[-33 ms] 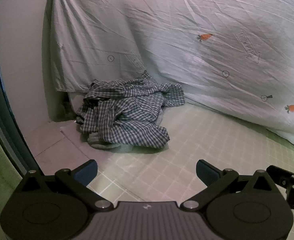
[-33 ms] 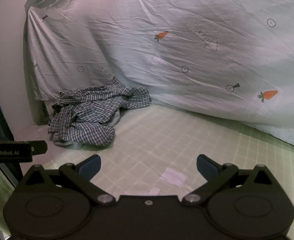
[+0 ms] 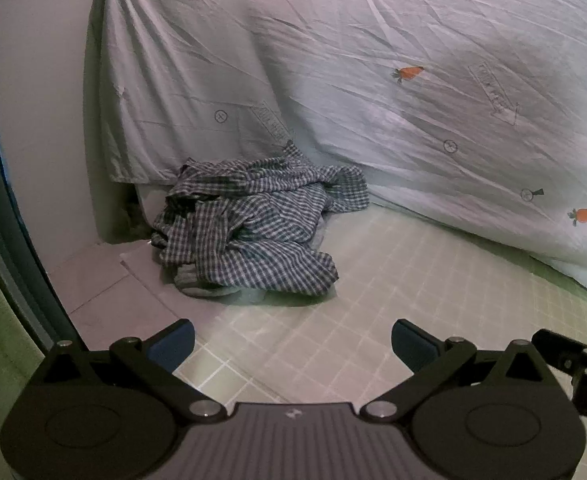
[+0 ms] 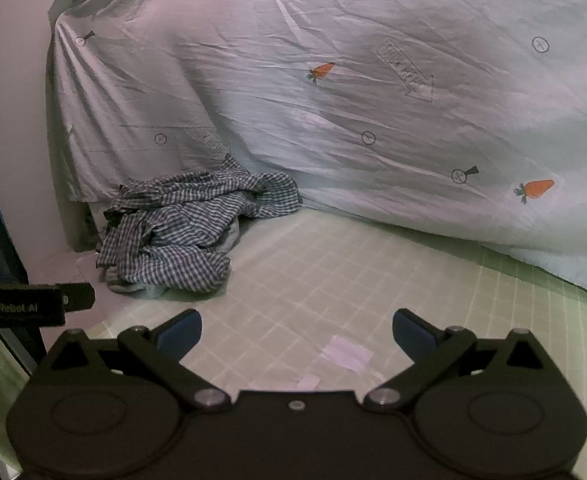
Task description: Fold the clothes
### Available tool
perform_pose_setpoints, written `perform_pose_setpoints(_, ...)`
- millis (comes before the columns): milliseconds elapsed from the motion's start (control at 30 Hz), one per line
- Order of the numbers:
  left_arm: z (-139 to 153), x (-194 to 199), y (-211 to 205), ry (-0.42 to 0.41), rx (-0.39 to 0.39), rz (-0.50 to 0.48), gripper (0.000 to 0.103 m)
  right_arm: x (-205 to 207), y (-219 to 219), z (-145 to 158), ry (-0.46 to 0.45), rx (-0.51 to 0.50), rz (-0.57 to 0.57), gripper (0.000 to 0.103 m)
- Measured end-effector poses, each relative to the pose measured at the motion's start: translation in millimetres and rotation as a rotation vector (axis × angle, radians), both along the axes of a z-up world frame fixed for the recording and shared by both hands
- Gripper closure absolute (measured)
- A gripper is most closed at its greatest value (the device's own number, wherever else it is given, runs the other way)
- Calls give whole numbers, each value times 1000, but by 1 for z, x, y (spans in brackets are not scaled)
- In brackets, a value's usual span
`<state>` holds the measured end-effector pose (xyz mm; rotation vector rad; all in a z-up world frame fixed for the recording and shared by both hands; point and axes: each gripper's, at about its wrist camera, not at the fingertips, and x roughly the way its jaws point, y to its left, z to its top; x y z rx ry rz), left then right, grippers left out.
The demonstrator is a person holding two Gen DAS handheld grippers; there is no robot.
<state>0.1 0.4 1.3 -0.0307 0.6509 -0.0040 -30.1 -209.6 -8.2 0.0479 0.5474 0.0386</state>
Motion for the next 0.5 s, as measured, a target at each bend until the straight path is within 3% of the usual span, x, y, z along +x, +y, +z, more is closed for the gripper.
perform_pose_setpoints(500, -4, -6, -6, -9, -4, -6, 0, -6, -6, -2, 13, 9, -7, 0)
